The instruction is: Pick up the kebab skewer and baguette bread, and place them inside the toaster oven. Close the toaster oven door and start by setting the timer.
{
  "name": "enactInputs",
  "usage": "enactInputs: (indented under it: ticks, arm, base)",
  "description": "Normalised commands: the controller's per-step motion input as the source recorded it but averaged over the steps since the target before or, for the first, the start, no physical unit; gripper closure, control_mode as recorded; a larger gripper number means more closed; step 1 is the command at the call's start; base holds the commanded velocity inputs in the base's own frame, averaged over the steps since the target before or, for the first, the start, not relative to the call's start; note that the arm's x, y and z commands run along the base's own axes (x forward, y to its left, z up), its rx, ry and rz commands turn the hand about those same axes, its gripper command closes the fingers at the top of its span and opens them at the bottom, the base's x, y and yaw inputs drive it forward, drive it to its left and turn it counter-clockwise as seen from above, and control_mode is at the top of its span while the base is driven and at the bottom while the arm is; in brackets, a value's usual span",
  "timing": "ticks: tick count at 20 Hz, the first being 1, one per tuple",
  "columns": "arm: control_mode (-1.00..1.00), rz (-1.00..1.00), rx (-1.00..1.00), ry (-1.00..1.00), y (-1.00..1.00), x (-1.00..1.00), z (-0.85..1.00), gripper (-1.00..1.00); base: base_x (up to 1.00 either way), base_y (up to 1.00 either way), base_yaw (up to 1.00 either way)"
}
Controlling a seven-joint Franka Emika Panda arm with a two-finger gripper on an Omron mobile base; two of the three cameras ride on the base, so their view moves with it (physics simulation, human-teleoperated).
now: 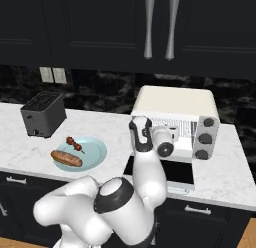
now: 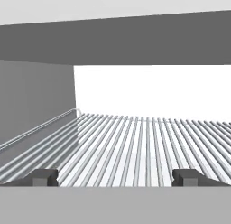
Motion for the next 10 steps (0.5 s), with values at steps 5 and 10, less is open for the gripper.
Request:
enactInputs:
  ticks: [5, 10]
  arm:
    - [-1.0, 0.0, 0.0, 0.39, -0.24, -0.61, -0.35, -1.0]
    - [-1.0, 0.0, 0.0, 0.4, -0.16, -0.97, -0.39, -1.0]
  base:
    - [0.0, 0.0, 0.0]
    - [0.0, 0.0, 0.0]
